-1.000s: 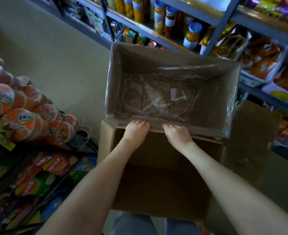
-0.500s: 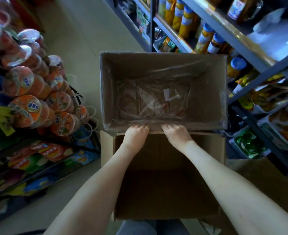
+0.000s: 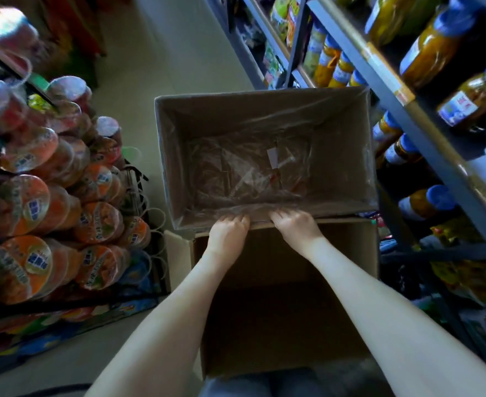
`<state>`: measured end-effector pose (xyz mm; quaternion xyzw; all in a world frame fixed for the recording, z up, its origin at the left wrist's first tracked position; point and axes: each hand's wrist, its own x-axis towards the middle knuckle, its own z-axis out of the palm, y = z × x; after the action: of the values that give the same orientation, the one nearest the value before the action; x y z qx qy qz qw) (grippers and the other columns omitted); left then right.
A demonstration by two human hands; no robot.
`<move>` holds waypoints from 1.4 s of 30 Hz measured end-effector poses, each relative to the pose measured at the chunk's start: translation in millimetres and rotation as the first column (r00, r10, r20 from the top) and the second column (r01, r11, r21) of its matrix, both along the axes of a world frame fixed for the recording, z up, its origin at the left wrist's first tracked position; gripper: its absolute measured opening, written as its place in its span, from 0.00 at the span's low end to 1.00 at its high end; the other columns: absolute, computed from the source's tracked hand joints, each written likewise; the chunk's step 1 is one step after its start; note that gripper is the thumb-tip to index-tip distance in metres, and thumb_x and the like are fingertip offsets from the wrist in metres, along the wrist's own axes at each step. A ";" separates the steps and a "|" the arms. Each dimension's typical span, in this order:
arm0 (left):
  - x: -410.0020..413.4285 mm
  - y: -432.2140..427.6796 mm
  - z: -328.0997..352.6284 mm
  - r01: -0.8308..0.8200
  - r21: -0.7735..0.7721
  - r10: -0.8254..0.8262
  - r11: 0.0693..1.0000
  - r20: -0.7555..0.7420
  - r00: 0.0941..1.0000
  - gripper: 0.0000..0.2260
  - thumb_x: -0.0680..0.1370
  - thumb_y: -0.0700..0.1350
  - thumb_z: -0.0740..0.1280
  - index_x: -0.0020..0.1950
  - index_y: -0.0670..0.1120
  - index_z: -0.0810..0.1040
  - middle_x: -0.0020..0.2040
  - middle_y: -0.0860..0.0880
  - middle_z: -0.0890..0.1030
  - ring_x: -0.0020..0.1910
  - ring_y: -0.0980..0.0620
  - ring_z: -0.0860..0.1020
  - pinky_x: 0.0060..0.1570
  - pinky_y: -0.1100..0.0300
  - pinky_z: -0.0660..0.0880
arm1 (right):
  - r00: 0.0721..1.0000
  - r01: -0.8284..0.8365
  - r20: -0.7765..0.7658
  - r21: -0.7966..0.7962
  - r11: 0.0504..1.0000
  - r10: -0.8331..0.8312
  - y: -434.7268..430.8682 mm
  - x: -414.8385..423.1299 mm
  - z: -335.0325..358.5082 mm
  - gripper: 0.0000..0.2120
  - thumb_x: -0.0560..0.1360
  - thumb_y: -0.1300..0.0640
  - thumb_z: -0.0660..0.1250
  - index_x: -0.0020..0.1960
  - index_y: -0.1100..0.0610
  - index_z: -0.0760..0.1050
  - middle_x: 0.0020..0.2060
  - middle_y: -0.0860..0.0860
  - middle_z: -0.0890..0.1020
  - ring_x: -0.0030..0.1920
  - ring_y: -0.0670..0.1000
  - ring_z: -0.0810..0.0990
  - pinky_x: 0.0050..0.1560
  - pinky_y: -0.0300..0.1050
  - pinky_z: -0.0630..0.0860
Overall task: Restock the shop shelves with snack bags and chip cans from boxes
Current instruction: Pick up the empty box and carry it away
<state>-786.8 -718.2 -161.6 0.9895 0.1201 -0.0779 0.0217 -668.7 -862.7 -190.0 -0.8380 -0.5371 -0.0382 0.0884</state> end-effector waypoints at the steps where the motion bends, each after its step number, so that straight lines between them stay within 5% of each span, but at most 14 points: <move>1: 11.4 5.3 -0.6 -0.013 -0.004 0.013 1.000 0.010 1.000 0.17 0.59 0.39 0.79 0.47 0.45 0.84 0.37 0.49 0.84 0.34 0.51 0.83 0.37 0.61 0.78 | 1.000 -0.021 0.002 0.008 1.000 0.021 7.4 13.4 -3.6 0.11 0.63 0.71 0.70 0.45 0.63 0.82 0.35 0.59 0.84 0.32 0.58 0.84 0.30 0.51 0.81; 4: 41.4 18.8 -3.8 -0.044 -0.028 0.045 0.999 0.055 0.997 0.21 0.48 0.37 0.81 0.39 0.44 0.84 0.31 0.50 0.82 0.27 0.51 0.81 0.27 0.63 0.75 | 0.997 -0.073 0.008 0.004 0.997 0.073 27.7 50.2 -15.2 0.13 0.65 0.68 0.62 0.44 0.62 0.82 0.35 0.58 0.84 0.34 0.58 0.84 0.31 0.50 0.81; 7: 69.6 29.9 -13.1 -0.084 -0.027 0.085 0.996 0.038 0.996 0.22 0.48 0.37 0.82 0.41 0.44 0.85 0.30 0.49 0.81 0.27 0.50 0.80 0.26 0.63 0.75 | 0.989 -0.144 0.012 -0.024 0.989 0.144 45.7 86.1 -25.1 0.14 0.62 0.70 0.67 0.46 0.62 0.82 0.36 0.58 0.84 0.35 0.58 0.84 0.34 0.51 0.82; 10: 98.3 41.4 -22.2 -0.159 -0.043 0.160 0.986 0.035 0.986 0.22 0.48 0.37 0.81 0.40 0.43 0.84 0.30 0.49 0.81 0.27 0.49 0.80 0.26 0.62 0.76 | 0.976 -0.218 0.002 0.001 0.976 0.218 67.9 123.7 -28.4 0.15 0.66 0.64 0.57 0.42 0.60 0.82 0.33 0.55 0.83 0.32 0.56 0.83 0.32 0.46 0.80; 16: 146.2 67.6 -25.7 -0.285 -0.081 0.291 0.955 0.069 0.954 0.20 0.47 0.34 0.78 0.37 0.43 0.82 0.29 0.48 0.80 0.25 0.48 0.79 0.23 0.63 0.73 | 0.940 -0.339 0.010 -0.085 0.937 0.341 117.0 188.2 -21.9 0.09 0.62 0.66 0.66 0.40 0.59 0.81 0.31 0.53 0.81 0.30 0.55 0.81 0.31 0.44 0.79; 21: 182.6 106.5 -19.5 -0.354 -0.068 0.360 0.933 0.110 0.926 0.20 0.47 0.33 0.77 0.37 0.43 0.82 0.29 0.48 0.80 0.24 0.48 0.78 0.22 0.64 0.71 | 0.912 -0.404 0.024 -0.109 0.908 0.409 172.0 228.5 -11.5 0.12 0.65 0.64 0.57 0.38 0.57 0.79 0.28 0.50 0.79 0.28 0.53 0.80 0.29 0.42 0.77; 26: 218.7 163.0 -20.6 -0.403 -0.075 0.409 0.912 0.101 0.907 0.21 0.46 0.34 0.78 0.37 0.42 0.83 0.30 0.47 0.81 0.25 0.48 0.80 0.24 0.63 0.74 | 0.881 -0.451 0.072 -0.175 0.875 0.468 234.0 267.6 -3.9 0.08 0.64 0.65 0.65 0.40 0.58 0.80 0.31 0.52 0.81 0.29 0.54 0.81 0.31 0.42 0.77; 30: 255.8 221.1 -23.1 -0.414 -0.095 0.423 0.905 0.108 0.900 0.21 0.45 0.35 0.79 0.36 0.43 0.82 0.28 0.48 0.80 0.24 0.48 0.78 0.22 0.64 0.72 | 0.900 -0.411 0.065 -0.205 0.888 0.432 292.1 303.1 -7.1 0.11 0.64 0.65 0.62 0.42 0.59 0.81 0.32 0.52 0.82 0.31 0.54 0.82 0.34 0.43 0.77; 33: 290.4 269.4 -25.7 -0.430 -0.114 0.442 0.896 0.130 0.888 0.19 0.43 0.35 0.77 0.31 0.45 0.79 0.25 0.49 0.77 0.20 0.48 0.75 0.18 0.66 0.66 | 0.920 -0.362 0.088 -0.188 0.913 0.383 340.0 332.5 -18.0 0.13 0.61 0.68 0.69 0.45 0.61 0.82 0.38 0.56 0.85 0.40 0.57 0.84 0.48 0.51 0.81; 35: 310.3 299.7 -41.3 -0.442 -0.117 0.454 0.889 0.114 0.884 0.19 0.44 0.35 0.77 0.32 0.45 0.79 0.26 0.49 0.77 0.21 0.49 0.76 0.19 0.65 0.67 | 0.938 -0.299 0.109 -0.216 0.929 0.328 372.1 348.5 -30.7 0.18 0.61 0.69 0.71 0.51 0.62 0.82 0.48 0.59 0.85 0.53 0.59 0.83 0.60 0.60 0.75; 39: 337.1 345.3 -107.9 -0.491 -0.157 0.509 0.857 0.107 0.854 0.20 0.45 0.32 0.75 0.36 0.42 0.81 0.28 0.47 0.79 0.23 0.48 0.77 0.21 0.63 0.71 | 0.989 -0.100 0.082 -0.276 0.956 0.127 421.6 363.6 -73.1 0.35 0.65 0.69 0.72 0.71 0.59 0.69 0.72 0.60 0.68 0.73 0.60 0.64 0.70 0.68 0.55; 42: 351.5 367.4 -167.7 -0.551 -0.190 0.575 0.813 0.111 0.810 0.20 0.47 0.30 0.75 0.36 0.42 0.81 0.28 0.47 0.79 0.24 0.47 0.78 0.23 0.63 0.72 | 0.999 0.029 -0.023 -0.293 0.956 -0.037 441.0 365.6 -130.3 0.44 0.66 0.67 0.72 0.77 0.55 0.58 0.76 0.60 0.57 0.76 0.62 0.52 0.70 0.68 0.49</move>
<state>-435.2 -350.8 -329.3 0.9076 0.4001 0.0046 0.1272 -303.1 -421.7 -320.3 -0.8512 -0.5215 0.0521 -0.0293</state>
